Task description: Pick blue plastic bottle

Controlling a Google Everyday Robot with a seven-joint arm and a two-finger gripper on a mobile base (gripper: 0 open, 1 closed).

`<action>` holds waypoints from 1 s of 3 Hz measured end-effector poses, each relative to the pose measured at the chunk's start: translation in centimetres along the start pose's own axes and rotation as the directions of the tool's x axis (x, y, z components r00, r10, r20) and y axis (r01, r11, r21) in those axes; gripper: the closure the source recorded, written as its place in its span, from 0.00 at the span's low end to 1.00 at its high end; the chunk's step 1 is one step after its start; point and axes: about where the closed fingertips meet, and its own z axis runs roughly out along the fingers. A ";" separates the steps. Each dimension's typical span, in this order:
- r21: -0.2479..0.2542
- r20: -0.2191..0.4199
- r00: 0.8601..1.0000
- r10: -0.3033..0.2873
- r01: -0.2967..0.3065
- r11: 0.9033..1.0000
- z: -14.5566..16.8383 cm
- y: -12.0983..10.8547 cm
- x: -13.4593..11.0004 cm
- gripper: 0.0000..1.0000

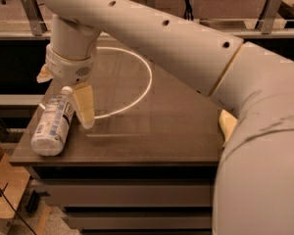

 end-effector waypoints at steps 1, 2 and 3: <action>-0.041 0.048 0.998 -0.038 0.040 0.998 2.8 -1.2 -0.8 0.00; -0.105 0.058 0.997 -0.058 0.064 0.992 4.9 -1.3 -1.3 0.18; -0.158 0.012 0.999 -0.048 0.050 0.986 5.1 -0.5 -0.7 0.41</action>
Offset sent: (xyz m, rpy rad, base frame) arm -0.0084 0.0433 -0.0581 -0.1030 0.1253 0.1473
